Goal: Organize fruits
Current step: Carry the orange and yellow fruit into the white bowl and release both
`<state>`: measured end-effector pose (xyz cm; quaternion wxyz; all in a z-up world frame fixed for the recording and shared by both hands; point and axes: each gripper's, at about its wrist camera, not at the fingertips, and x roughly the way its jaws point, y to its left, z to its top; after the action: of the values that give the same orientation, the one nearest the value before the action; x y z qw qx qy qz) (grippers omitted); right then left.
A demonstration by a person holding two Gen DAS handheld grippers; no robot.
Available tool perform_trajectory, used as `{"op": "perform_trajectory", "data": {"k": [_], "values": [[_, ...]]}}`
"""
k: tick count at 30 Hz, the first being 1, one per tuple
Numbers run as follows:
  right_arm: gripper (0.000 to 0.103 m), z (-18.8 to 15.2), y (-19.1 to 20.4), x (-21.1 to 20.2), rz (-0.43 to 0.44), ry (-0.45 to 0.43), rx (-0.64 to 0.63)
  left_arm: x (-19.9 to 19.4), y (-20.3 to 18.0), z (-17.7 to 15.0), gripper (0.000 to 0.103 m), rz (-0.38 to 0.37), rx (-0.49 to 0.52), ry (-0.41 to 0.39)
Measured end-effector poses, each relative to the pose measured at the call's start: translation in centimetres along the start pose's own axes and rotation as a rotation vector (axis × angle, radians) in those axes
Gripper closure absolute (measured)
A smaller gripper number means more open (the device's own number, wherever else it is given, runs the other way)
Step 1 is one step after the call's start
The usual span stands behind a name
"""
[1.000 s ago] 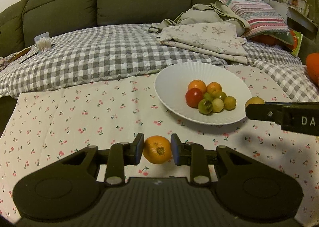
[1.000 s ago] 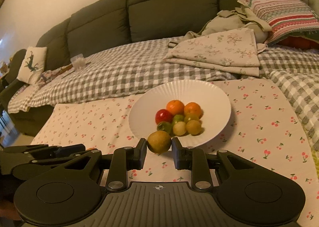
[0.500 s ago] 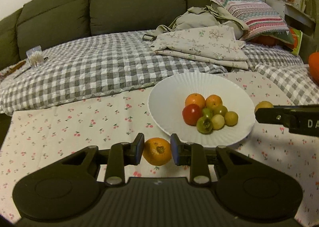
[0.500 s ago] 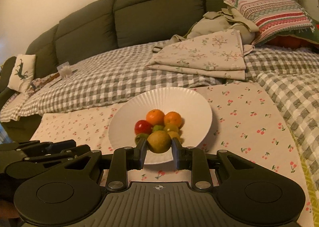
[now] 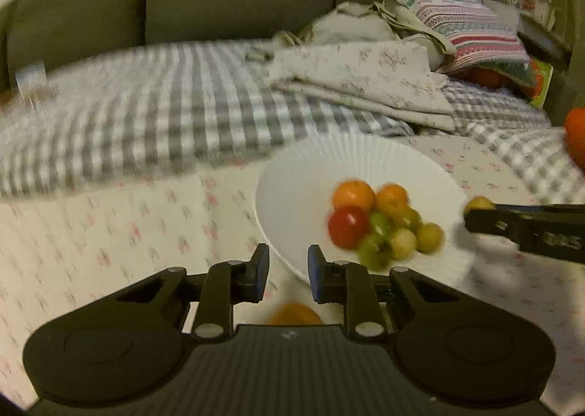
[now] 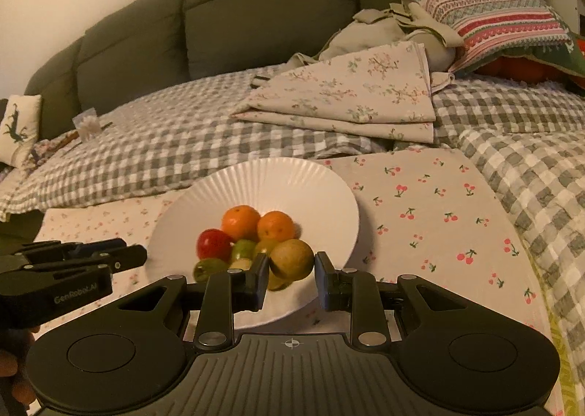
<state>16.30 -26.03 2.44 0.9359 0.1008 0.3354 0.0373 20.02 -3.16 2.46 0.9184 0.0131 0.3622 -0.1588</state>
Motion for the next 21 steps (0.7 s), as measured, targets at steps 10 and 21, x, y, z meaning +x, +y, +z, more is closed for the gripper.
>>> {"op": "perform_trajectory", "data": {"k": [10, 21], "values": [[0.078, 0.5, -0.8, 0.8, 0.016, 0.001, 0.021, 1.2, 0.3, -3.6, 0.052, 0.021, 0.067, 0.057], [0.078, 0.7, -0.3, 0.4, 0.031, -0.01, -0.002, 1.6, -1.2, -3.5, 0.072, 0.003, 0.145, 0.041]]}}
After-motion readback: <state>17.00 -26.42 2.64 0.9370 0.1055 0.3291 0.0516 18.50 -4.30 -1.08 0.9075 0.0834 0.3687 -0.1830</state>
